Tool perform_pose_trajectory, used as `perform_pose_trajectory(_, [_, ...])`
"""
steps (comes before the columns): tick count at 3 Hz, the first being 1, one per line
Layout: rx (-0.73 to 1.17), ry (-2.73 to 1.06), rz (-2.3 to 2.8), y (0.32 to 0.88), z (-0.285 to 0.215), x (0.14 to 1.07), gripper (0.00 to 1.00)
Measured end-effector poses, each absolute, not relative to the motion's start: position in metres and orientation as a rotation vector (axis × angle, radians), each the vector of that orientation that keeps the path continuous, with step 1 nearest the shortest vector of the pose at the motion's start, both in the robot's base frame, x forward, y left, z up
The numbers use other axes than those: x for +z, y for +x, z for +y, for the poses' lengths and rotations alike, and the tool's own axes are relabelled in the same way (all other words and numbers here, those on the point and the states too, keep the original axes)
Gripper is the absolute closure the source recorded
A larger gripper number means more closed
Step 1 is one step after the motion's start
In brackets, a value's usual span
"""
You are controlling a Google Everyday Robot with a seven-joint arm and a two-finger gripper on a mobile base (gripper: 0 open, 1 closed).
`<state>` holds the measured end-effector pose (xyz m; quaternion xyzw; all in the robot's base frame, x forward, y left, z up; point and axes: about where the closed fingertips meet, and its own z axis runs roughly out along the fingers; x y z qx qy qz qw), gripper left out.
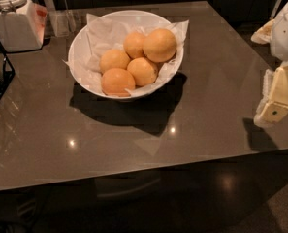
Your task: Pick orange from white bowl
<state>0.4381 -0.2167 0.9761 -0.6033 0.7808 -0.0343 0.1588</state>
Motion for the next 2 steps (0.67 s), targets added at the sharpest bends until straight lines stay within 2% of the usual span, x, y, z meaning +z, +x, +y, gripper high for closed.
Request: perform_pose_trajectory(2, [-0.09,-1.753,2.207,0.45,-0.209,0.98,0.0])
